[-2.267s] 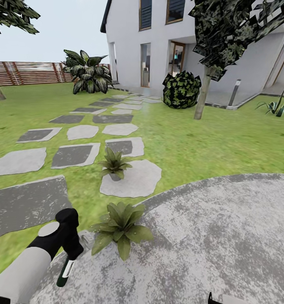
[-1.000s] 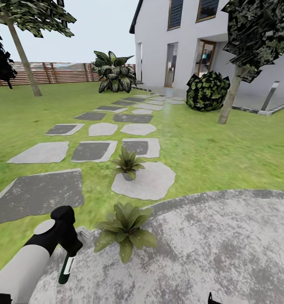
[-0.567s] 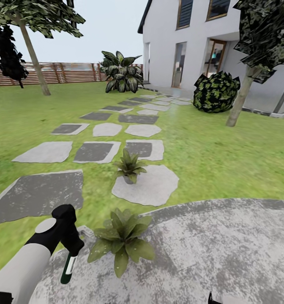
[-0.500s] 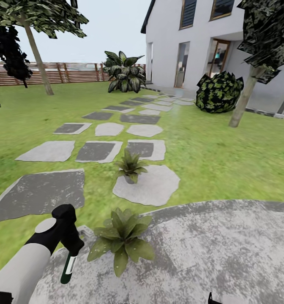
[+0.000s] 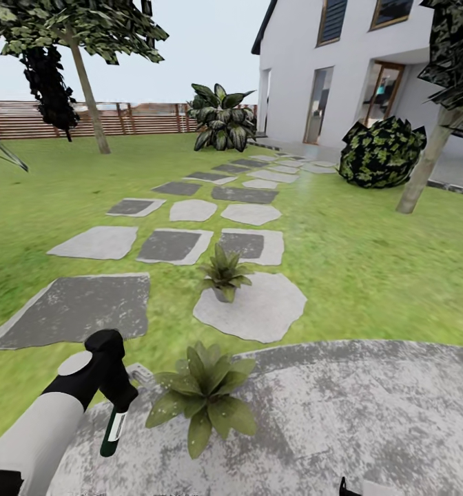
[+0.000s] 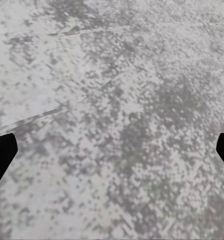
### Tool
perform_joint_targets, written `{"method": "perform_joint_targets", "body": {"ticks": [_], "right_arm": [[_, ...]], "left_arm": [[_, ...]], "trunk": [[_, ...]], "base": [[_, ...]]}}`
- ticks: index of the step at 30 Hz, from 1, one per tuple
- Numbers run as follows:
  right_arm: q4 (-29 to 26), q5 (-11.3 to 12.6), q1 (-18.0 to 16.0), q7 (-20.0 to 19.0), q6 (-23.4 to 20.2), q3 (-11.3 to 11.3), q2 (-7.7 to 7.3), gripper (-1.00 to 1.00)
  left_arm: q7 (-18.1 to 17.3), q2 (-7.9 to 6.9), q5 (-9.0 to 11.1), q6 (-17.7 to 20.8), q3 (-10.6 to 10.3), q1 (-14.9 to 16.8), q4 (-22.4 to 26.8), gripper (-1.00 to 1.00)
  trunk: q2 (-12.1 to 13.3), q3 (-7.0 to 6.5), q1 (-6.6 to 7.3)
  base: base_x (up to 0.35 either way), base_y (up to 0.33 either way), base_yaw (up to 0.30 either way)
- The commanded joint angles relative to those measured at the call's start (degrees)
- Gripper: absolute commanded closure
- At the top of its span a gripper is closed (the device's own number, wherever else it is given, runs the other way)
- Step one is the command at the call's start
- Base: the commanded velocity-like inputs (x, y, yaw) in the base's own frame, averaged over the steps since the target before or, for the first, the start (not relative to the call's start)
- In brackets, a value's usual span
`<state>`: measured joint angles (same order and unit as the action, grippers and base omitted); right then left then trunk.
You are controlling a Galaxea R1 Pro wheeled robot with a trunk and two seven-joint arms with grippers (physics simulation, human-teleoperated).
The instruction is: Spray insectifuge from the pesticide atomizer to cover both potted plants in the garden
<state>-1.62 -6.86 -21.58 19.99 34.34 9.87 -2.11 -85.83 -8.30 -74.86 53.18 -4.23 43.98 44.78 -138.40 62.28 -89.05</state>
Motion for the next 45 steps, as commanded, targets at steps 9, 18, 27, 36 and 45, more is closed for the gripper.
{"method": "perform_joint_targets", "body": {"ticks": [9, 18, 27, 36, 45], "right_arm": [[0.0, -0.6, 0.0, 0.2, 0.1, 0.4, 0.0, -1.0], [0.0, -0.6, 0.0, 0.2, 0.0, 0.4, 0.0, -1.0], [0.0, -0.6, 0.0, 0.2, -0.1, 0.4, 0.09, -1.0], [0.0, -0.6, 0.0, 0.2, -0.1, 0.4, 0.09, -1.0], [0.0, -0.7, 0.0, 0.2, 0.1, 0.3, -0.1, -1.0]], "left_arm": [[-0.6, -0.29, -0.5, 0.7, -0.1, 0.0, 0.0, 1.0], [-0.6, -0.16, -0.5, 0.7, -0.1, 0.0, 0.0, 1.0], [-0.6, -0.04, -0.5, 0.7, -0.2, 0.1, 0.0, 1.0], [-0.6, -0.07, -0.5, 0.7, -0.2, 0.1, -0.1, 1.0], [-0.6, -0.04, -0.5, 0.7, -0.2, 0.0, -0.1, 1.0]], "trunk": [[0.0, 0.05, 0.01], [0.0, 0.05, 0.01], [0.0, 0.1, 0.01], [0.0, 0.5, 0.01], [0.0, 0.79, 0.01]], "base": [[-0.103, -0.24, 0.278], [-0.115, -0.239, 0.278], [0.064, -0.268, 0.278], [0.255, -0.074, 0.253], [0.062, -0.089, 0.135]]}}
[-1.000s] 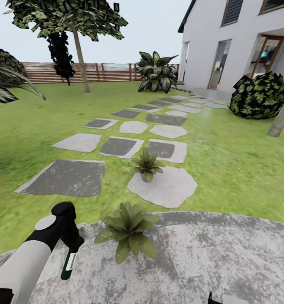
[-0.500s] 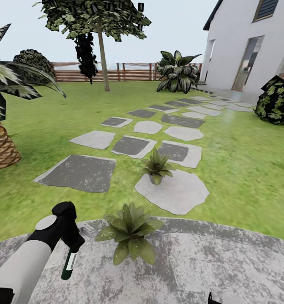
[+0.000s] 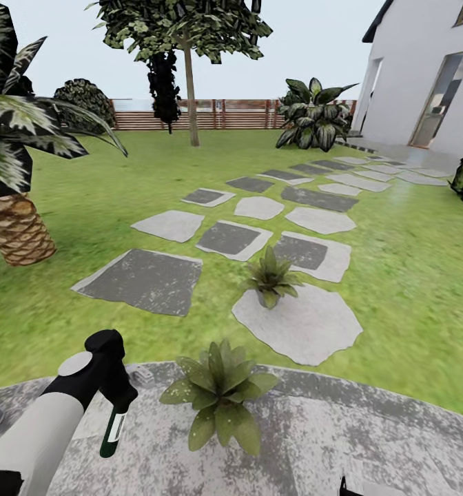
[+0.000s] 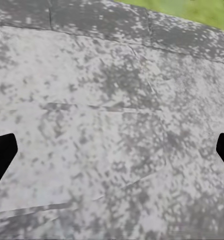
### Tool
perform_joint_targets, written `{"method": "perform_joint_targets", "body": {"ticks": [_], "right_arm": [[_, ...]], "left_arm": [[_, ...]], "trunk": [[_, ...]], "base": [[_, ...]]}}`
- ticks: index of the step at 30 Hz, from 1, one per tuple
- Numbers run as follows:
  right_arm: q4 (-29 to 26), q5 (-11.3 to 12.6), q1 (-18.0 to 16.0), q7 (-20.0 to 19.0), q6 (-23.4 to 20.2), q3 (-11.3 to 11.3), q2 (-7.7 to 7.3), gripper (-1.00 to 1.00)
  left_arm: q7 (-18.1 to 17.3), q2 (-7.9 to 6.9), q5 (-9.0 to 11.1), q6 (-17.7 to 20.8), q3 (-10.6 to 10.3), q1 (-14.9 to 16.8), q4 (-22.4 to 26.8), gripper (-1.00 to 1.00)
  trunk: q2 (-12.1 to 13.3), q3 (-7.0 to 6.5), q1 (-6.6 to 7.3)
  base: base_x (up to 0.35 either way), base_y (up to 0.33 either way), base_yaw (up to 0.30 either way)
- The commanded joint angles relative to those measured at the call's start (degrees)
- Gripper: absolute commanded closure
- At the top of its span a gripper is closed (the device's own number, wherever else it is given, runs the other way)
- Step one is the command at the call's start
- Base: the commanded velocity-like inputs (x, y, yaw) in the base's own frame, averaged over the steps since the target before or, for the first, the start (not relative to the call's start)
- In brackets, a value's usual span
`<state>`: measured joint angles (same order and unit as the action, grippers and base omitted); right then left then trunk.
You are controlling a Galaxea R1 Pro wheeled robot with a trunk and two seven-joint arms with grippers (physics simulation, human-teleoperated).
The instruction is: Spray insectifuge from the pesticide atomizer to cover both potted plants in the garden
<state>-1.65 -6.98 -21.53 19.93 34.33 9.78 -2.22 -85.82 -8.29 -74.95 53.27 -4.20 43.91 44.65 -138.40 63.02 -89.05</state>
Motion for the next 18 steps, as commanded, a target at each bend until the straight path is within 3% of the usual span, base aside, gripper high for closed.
{"method": "perform_joint_targets", "body": {"ticks": [1, 12, 18], "right_arm": [[0.1, -0.6, 0.0, 0.2, 0.1, 0.4, -0.02, -1.0], [0.1, -0.6, -0.1, 0.2, 0.1, 0.4, -0.07, -1.0], [0.1, -0.6, 0.0, 0.2, 0.1, 0.4, -0.06, -1.0]], "left_arm": [[-0.6, -0.05, -0.5, 0.6, -0.2, 0.0, 0.1, 1.0], [-0.6, -0.27, -0.5, 0.6, -0.2, 0.0, 0.1, 1.0], [-0.6, -0.06, -0.5, 0.7, -0.1, 0.2, 0.1, 1.0]], "trunk": [[0.0, 0.05, 0.01], [0.0, 0.06, 0.01], [0.0, 0.06, 0.01]], "base": [[0.002, -0.252, 0.012], [-0.228, -0.21, 0.006], [-0.057, -0.252, 0.228]]}}
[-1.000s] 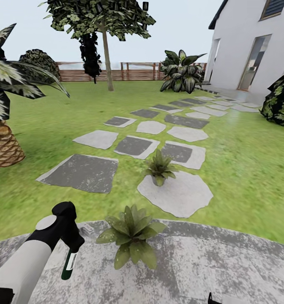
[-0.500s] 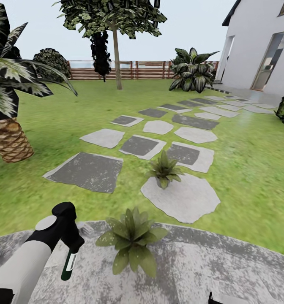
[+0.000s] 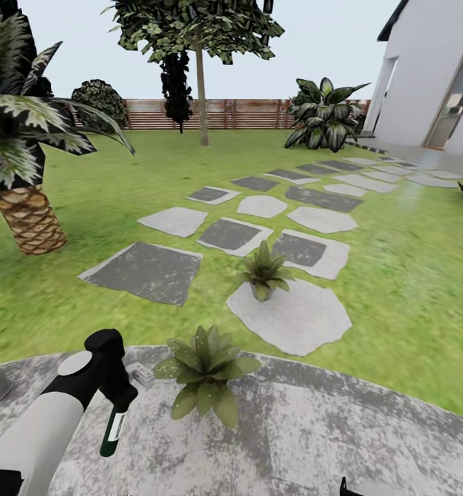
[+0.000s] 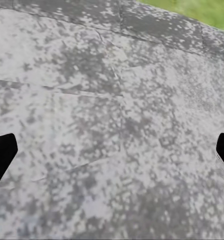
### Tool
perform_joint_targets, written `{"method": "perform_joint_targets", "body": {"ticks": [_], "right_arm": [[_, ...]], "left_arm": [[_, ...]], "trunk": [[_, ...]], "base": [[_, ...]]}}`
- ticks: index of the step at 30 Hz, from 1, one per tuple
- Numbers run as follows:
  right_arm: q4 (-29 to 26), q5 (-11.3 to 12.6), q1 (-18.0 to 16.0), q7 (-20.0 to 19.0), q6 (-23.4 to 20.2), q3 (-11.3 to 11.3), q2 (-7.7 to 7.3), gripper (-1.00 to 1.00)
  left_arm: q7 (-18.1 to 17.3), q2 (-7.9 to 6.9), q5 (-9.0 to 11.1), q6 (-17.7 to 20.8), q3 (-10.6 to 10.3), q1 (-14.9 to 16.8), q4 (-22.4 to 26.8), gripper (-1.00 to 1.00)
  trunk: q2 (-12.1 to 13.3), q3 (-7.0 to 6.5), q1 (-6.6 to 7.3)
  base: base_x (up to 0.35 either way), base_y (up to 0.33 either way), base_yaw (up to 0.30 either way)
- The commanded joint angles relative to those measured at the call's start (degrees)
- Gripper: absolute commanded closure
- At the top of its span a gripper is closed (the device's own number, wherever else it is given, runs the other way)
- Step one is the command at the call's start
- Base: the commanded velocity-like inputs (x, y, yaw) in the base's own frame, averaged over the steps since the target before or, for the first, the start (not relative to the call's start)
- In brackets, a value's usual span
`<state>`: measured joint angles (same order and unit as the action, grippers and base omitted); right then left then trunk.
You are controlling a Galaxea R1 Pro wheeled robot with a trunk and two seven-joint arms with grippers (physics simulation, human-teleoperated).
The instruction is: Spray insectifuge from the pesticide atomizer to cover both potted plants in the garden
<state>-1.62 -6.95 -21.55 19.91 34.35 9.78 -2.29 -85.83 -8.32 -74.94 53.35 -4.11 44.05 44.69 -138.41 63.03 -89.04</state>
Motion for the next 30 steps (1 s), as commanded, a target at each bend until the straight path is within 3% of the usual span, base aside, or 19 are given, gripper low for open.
{"method": "perform_joint_targets", "body": {"ticks": [1, 8, 15, 22, 30], "right_arm": [[0.0, -0.6, 0.0, 0.2, 0.1, 0.4, 0.02, -1.0], [0.0, -0.6, 0.0, 0.2, 0.1, 0.4, 0.09, -1.0], [0.0, -0.6, 0.0, 0.2, 0.0, 0.4, 0.08, -1.0], [0.0, -0.6, 0.0, 0.3, 0.1, 0.4, 0.09, -1.0], [0.0, -0.6, 0.0, 0.3, 0.1, 0.4, 0.09, -1.0]], "left_arm": [[-0.6, -0.03, -0.5, 0.7, -0.2, 0.1, 0.0, 1.0], [-0.6, 0.02, -0.5, 0.7, -0.2, 0.1, 0.1, 1.0], [-0.6, 0.05, -0.5, 0.7, -0.3, 0.1, 0.1, 1.0], [-0.5, -0.07, -0.5, 0.7, -0.4, 0.1, 0.2, 1.0], [-0.5, -0.19, -0.5, 0.7, -0.3, 0.3, 0.2, 1.0]], "trunk": [[0.0, 0.05, 0.0], [0.0, 0.05, 0.0], [0.0, 0.05, 0.0], [0.0, 0.05, 0.0], [0.0, 0.05, 0.0]], "base": [[0.131, -0.254, 0.274], [0.209, -0.219, 0.266], [0.171, -0.227, 0.037], [-0.016, -0.277, 0.131], [-0.219, -0.222, 0.275]]}}
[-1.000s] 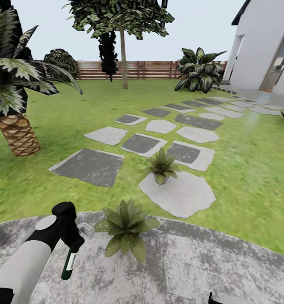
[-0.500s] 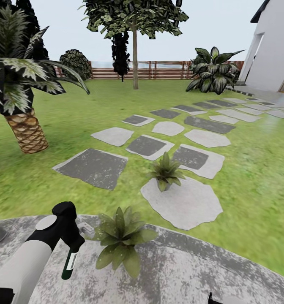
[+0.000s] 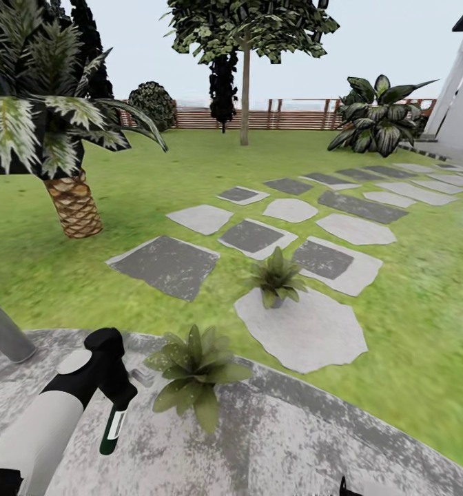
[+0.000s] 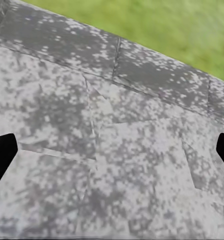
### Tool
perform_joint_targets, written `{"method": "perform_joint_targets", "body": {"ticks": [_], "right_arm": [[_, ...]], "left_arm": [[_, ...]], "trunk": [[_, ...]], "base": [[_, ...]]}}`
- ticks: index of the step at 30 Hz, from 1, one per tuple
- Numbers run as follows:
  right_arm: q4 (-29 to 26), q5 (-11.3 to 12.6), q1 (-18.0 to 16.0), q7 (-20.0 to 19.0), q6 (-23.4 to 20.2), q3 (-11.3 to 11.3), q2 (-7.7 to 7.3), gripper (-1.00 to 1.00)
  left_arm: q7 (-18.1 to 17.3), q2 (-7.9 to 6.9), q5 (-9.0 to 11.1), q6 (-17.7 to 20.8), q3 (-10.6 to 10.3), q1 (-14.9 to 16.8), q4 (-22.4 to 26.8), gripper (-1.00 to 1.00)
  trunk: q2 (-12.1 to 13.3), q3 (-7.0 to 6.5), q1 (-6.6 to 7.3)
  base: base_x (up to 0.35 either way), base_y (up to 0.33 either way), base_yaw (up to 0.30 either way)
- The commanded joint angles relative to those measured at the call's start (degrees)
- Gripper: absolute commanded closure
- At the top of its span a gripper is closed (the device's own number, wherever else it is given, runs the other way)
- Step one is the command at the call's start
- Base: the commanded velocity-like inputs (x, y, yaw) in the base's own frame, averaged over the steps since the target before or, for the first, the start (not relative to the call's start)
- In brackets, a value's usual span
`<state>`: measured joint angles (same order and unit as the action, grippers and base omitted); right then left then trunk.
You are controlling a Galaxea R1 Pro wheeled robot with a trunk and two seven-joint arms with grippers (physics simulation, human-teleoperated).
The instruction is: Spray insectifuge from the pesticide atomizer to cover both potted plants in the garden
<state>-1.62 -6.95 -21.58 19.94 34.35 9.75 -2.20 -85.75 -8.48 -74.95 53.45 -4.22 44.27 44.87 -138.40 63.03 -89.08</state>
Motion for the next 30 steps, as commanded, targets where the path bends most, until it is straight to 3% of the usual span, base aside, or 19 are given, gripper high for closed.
{"method": "perform_joint_targets", "body": {"ticks": [1, 12, 23, 30], "right_arm": [[0.0, -0.6, 0.0, 0.2, 0.1, 0.4, 0.0, -1.0], [0.0, -0.6, 0.0, 0.2, 0.0, 0.4, 0.0, -1.0], [0.0, -0.6, 0.0, 0.2, 0.0, 0.4, 0.0, -1.0], [0.0, -0.6, 0.0, 0.2, 0.0, 0.4, 0.0, -1.0]], "left_arm": [[-0.6, 0.04, -0.5, 0.6, -0.2, 0.2, 0.0, 1.0], [-0.6, 0.22, -0.5, 0.6, -0.2, 0.5, 0.0, 1.0], [-0.6, 0.07, -0.5, 0.6, -0.2, 0.3, -0.1, 1.0], [-0.2, -0.71, -0.5, 0.3, 0.3, -0.5, -0.8, 1.0]], "trunk": [[0.0, 0.05, 0.04], [0.0, 0.05, 0.04], [0.0, 0.05, 0.04], [0.0, 0.05, 0.04]], "base": [[-0.244, -0.205, 0.278], [-0.033, -0.27, 0.097], [0.0, -0.28, 0.264], [0.249, -0.065, 0.278]]}}
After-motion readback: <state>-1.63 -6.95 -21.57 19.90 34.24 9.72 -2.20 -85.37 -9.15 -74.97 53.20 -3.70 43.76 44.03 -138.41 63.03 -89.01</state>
